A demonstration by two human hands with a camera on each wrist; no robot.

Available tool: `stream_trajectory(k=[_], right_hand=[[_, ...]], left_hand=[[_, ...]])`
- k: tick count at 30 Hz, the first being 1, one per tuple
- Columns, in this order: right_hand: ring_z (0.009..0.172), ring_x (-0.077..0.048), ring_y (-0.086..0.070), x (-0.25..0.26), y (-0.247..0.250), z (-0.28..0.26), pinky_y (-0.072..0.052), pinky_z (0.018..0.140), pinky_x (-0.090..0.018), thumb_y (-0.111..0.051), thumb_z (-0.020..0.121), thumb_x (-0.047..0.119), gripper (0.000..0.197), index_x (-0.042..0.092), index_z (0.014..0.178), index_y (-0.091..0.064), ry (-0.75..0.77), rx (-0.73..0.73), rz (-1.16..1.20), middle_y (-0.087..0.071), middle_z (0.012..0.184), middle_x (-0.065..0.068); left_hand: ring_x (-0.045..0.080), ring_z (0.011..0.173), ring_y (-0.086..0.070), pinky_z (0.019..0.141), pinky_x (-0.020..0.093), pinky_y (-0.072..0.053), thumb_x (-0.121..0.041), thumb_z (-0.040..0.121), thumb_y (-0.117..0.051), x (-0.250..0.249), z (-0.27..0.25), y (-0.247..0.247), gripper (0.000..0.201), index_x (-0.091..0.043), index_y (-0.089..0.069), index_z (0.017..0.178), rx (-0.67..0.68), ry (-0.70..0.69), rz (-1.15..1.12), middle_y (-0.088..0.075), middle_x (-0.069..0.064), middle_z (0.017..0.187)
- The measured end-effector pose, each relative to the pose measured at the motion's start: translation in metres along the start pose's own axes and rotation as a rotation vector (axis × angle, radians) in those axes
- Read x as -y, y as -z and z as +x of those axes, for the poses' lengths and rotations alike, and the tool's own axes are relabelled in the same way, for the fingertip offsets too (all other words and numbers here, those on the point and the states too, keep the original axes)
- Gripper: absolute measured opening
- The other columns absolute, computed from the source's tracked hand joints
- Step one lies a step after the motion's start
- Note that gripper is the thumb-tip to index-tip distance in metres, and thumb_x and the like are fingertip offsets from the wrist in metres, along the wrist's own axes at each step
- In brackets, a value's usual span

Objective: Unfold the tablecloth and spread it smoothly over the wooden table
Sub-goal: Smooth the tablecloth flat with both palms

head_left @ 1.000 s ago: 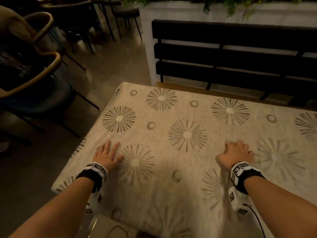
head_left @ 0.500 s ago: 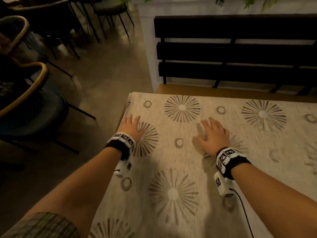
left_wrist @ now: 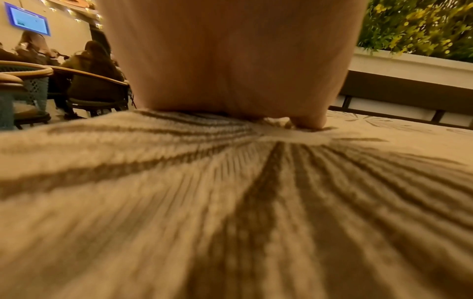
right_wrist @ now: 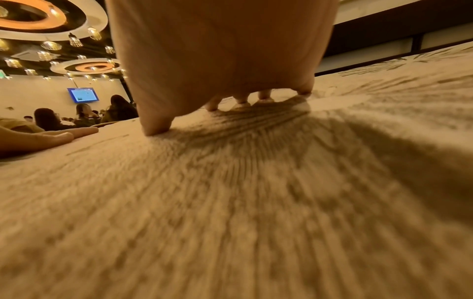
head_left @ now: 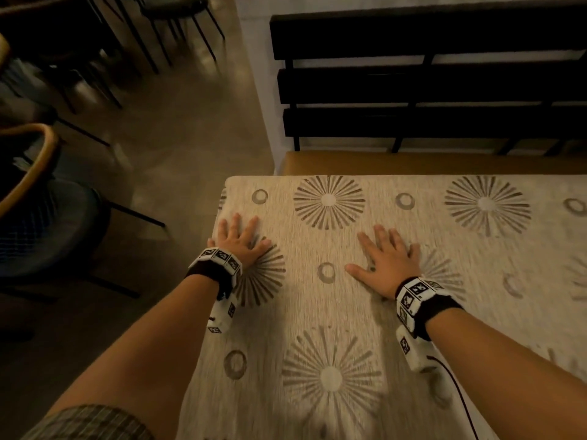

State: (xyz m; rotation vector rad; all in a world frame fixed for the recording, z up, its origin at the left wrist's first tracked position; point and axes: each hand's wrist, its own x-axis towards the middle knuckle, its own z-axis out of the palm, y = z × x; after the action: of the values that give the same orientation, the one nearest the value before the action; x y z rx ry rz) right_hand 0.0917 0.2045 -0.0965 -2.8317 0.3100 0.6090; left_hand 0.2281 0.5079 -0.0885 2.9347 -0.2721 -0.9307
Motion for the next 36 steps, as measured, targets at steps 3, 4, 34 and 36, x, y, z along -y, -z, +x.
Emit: stream_trajectory(k=[3, 4, 34, 36], right_hand=[[0.147, -0.026, 0.013, 0.005, 0.003, 0.002, 0.004, 0.114, -0.061, -0.024, 0.076, 0.085, 0.087, 0.045, 0.148, 0.005, 0.009, 0.003, 0.009, 0.017, 0.16, 0.005], [0.147, -0.026, 0.014, 0.006, 0.004, 0.003, 0.005, 0.114, -0.061, -0.024, 0.077, 0.085, 0.087, 0.045, 0.148, 0.005, 0.013, 0.006, 0.013, 0.018, 0.16, 0.005], [0.147, -0.031, 0.009, -0.035, 0.005, -0.014, -0.002, 0.115, -0.062, -0.029, 0.074, 0.086, 0.089, 0.045, 0.149, -0.002, -0.023, 0.011, 0.028, 0.014, 0.161, 0.001], [0.148, -0.031, 0.008, -0.034, 0.003, -0.019, -0.003, 0.115, -0.061, -0.03, 0.075, 0.085, 0.088, 0.046, 0.148, 0.001, -0.01, 0.019, 0.013, 0.014, 0.161, 0.001]], left_hand=[[0.027, 0.145, 0.022, 0.117, 0.057, -0.003, -0.079, 0.084, -0.026, 0.007, 0.005, 0.002, 0.079, -0.048, 0.011, 0.147, 0.013, -0.011, -0.045, 0.025, -0.006, 0.158], [0.027, 0.145, 0.023, 0.117, 0.057, -0.003, -0.078, 0.085, -0.027, 0.008, 0.006, 0.003, 0.08, -0.048, 0.011, 0.148, 0.014, -0.011, -0.051, 0.025, -0.006, 0.158], [0.027, 0.147, 0.015, 0.115, 0.06, -0.002, -0.083, 0.081, -0.027, -0.01, -0.049, -0.025, 0.084, -0.05, 0.015, 0.145, 0.069, -0.029, 0.047, 0.023, -0.009, 0.159], [0.029, 0.147, 0.017, 0.116, 0.056, -0.001, -0.079, 0.083, -0.031, -0.009, -0.05, -0.022, 0.084, -0.048, 0.014, 0.147, 0.078, -0.013, 0.014, 0.023, -0.008, 0.159]])
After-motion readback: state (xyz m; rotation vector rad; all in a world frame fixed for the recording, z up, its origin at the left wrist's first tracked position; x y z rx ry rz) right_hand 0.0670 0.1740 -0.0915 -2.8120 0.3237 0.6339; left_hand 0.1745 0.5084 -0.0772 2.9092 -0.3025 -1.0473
